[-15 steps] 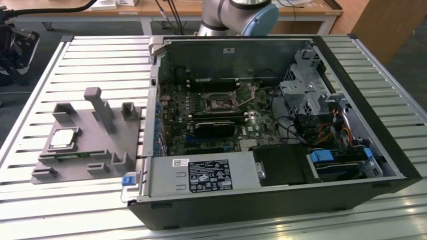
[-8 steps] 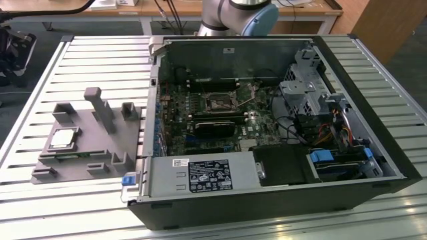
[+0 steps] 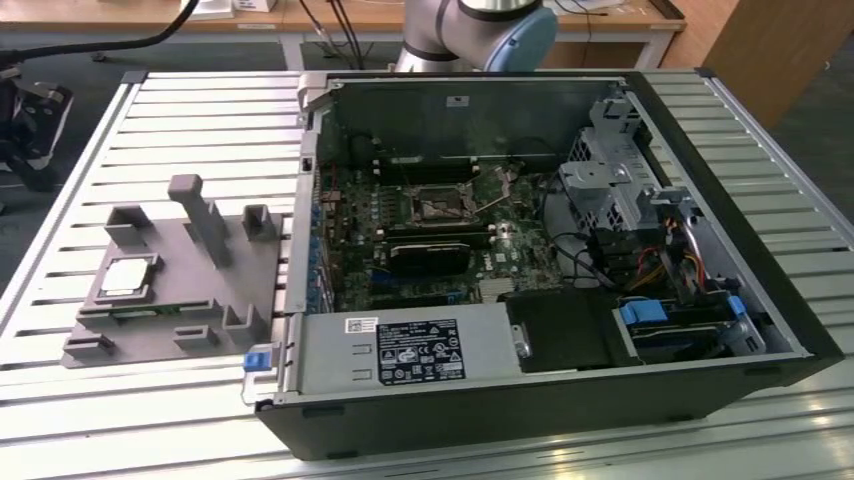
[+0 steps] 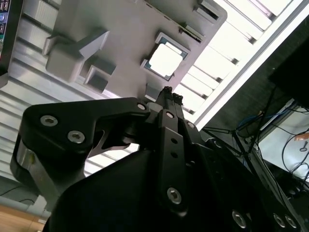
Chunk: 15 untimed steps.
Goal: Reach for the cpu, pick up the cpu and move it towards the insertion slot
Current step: 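Reach for the cpu, then pick up the cpu and move it towards the insertion slot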
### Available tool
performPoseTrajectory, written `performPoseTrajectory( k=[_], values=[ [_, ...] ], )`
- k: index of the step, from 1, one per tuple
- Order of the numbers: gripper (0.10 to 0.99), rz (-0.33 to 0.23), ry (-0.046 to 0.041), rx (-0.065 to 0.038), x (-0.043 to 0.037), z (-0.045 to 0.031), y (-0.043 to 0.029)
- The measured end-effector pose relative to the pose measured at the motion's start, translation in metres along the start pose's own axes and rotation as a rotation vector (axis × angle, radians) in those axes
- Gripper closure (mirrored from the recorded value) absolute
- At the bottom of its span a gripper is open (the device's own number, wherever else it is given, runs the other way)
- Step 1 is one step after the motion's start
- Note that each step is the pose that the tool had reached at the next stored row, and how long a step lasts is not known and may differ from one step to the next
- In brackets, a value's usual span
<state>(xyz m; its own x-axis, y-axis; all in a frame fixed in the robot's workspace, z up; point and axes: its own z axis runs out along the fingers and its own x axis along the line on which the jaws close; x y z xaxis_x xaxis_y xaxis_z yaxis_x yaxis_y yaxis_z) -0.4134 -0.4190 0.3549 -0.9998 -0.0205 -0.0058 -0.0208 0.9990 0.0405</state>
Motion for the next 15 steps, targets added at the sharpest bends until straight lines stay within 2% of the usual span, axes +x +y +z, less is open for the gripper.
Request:
performPoseTrajectory(
  k=[1,2,3,5,6,7,8,10,11,12,13,14,15],
  values=[
    [0.973,0.000,-0.0002,0.000,0.0000,0.0017,-0.0005],
    [0.918,0.000,-0.0002,0.000,0.0000,0.0035,-0.0013],
    [0.918,0.000,-0.0003,-0.001,0.0000,0.0053,-0.0020],
    [0.796,0.000,-0.0001,-0.001,0.0001,0.0088,-0.0032],
    [0.796,0.000,-0.0002,-0.001,0.0001,0.0106,-0.0041],
    [0.733,0.000,-0.0001,-0.001,0.0002,0.0123,-0.0043],
    [0.733,0.000,-0.0001,-0.001,0.0002,0.0143,-0.0048],
    [0.620,0.000,-0.0002,-0.001,0.0002,0.0179,-0.0054],
    [0.620,0.000,-0.0002,-0.001,0.0002,0.0197,-0.0056],
    [0.561,0.000,-0.0002,-0.001,0.0003,0.0213,-0.0057],
    [0.502,0.000,0.0002,-0.002,0.0002,0.0223,-0.0059],
    [0.502,0.000,0.0015,-0.006,0.0001,0.0229,-0.0060],
    [0.443,0.000,0.0026,-0.009,0.0002,0.0238,-0.0059]
  ],
)
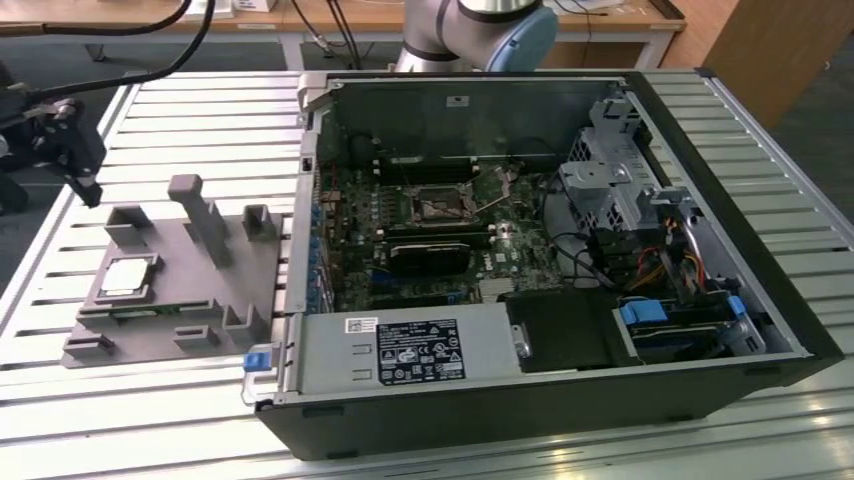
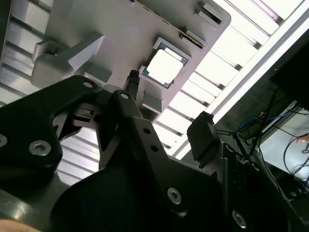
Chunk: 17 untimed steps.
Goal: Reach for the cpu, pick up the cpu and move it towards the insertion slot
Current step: 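Pick up the cpu and move it towards the insertion slot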
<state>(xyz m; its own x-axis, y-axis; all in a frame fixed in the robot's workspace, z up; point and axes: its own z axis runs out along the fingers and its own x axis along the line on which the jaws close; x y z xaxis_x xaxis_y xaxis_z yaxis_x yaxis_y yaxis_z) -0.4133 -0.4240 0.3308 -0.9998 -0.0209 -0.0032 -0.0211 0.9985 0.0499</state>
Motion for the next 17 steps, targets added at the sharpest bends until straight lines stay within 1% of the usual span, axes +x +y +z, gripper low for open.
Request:
performPoseTrajectory(
  k=[1,3,6,12,17],
  values=[
    [0.388,0.000,0.0013,-0.001,0.0001,0.0015,0.0000],
    [0.388,0.000,0.0033,-0.002,0.0001,0.0047,-0.0003],
    [0.208,0.000,0.0040,-0.002,0.0001,0.0099,-0.0013],
    [0.208,0.000,0.0041,-0.002,0.0001,0.0155,-0.0020],
    [0.208,0.000,0.0041,-0.002,0.0001,0.0185,-0.0021]
  ],
)
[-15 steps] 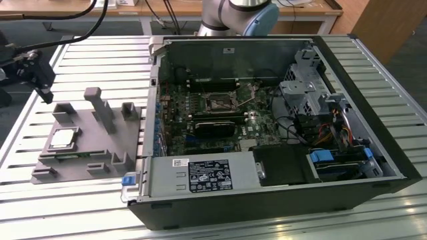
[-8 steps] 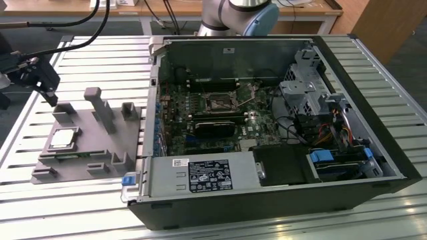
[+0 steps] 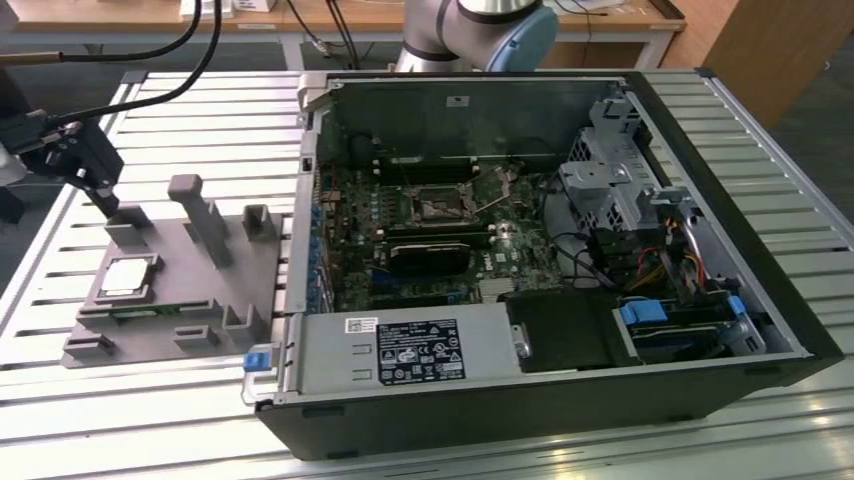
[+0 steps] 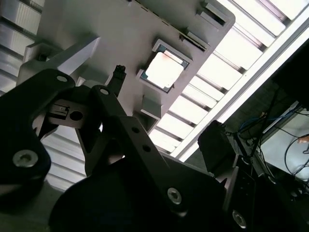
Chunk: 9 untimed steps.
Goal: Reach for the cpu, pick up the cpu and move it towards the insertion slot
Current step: 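Pick up the cpu and move it towards the insertion slot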
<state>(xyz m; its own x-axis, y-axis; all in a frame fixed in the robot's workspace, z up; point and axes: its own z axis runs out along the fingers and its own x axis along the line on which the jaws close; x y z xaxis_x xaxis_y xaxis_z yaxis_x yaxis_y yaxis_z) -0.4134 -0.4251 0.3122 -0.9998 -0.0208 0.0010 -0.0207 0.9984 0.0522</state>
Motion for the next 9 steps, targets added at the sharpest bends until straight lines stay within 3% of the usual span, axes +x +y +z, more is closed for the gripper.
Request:
performPoseTrajectory(
  k=[9],
  values=[
    [0.208,0.000,-0.0002,0.000,0.0001,0.0047,0.0051]
  ],
)
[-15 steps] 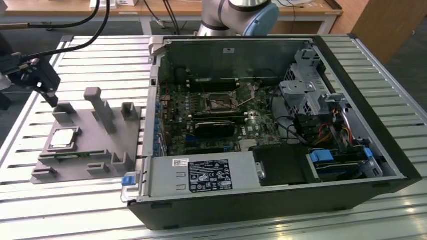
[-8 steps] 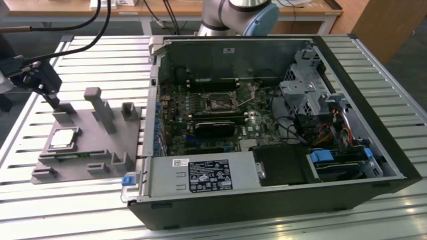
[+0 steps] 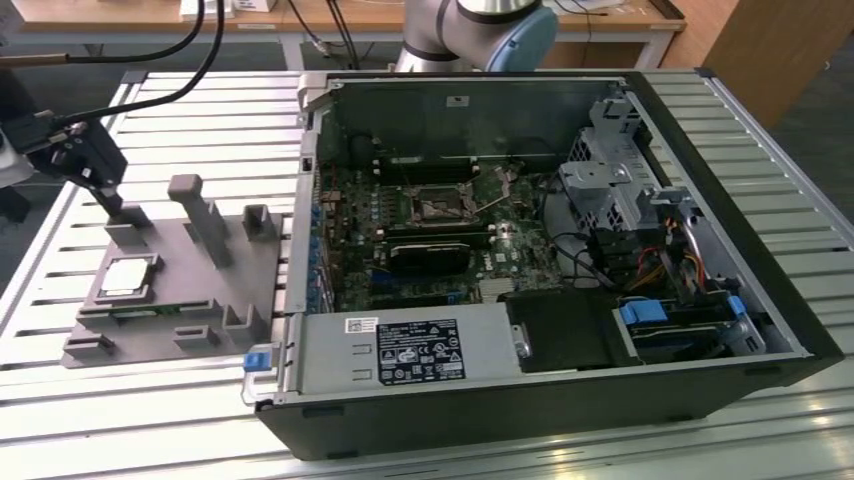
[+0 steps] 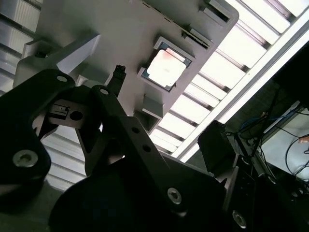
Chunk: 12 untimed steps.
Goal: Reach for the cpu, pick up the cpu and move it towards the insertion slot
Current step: 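Pick up the cpu and move it towards the insertion slot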
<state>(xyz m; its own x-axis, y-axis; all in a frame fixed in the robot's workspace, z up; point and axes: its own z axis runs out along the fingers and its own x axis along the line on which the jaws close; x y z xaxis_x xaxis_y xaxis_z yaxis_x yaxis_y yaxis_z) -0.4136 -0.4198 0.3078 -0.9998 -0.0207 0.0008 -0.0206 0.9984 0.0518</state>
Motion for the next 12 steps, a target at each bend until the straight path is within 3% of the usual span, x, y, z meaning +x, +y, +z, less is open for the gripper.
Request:
performPoseTrajectory(
  k=[12],
  values=[
    [0.208,0.000,0.0001,0.000,0.0002,0.0076,-0.0003]
  ],
)
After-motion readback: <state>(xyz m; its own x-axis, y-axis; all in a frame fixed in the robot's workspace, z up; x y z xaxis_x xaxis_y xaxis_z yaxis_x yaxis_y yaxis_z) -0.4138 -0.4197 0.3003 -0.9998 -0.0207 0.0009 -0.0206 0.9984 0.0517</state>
